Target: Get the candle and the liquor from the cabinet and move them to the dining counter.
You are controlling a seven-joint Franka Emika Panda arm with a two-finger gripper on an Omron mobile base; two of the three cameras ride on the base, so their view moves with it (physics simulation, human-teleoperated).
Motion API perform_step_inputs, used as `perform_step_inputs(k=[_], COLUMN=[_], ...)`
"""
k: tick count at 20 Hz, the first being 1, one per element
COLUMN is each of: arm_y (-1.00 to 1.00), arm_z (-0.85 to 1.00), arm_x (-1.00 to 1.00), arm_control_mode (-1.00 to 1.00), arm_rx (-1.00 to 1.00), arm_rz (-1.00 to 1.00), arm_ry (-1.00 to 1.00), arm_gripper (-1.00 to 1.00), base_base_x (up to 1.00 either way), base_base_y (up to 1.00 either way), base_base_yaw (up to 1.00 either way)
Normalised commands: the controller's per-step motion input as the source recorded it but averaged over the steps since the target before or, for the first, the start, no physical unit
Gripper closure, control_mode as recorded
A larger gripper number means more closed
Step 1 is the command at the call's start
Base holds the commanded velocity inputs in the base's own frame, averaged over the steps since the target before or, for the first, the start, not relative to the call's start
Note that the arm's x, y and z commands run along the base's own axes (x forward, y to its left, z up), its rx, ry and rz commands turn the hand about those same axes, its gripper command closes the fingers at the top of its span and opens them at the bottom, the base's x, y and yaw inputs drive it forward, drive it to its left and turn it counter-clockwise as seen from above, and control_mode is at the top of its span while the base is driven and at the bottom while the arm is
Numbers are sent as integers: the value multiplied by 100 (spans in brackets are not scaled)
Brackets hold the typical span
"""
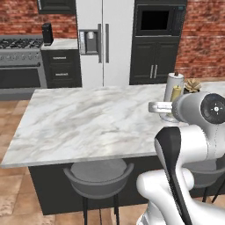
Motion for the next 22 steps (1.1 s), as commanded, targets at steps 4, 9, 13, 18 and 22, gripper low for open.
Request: perform_step_inputs(k=[4, 9, 13, 18, 22], arm_y=[0, 0, 0, -7, -22], arm_z=[0, 0, 0, -2, -11], arm_x=[0, 0, 0, 3, 6], arm_control_mode=[100, 100, -100, -100, -100], arm_rx=[0, 0, 0, 0, 0], arm_rz=[0, 0, 0, 17, 61], arm_ry=[0, 0, 0, 3, 10], arm_gripper=[100, 100, 100, 100, 100], base_base_x=[0, 0, 0, 0, 0], base_base_y=[0, 0, 0, 0, 0], base_base_yaw=[0, 0, 0, 0, 0])
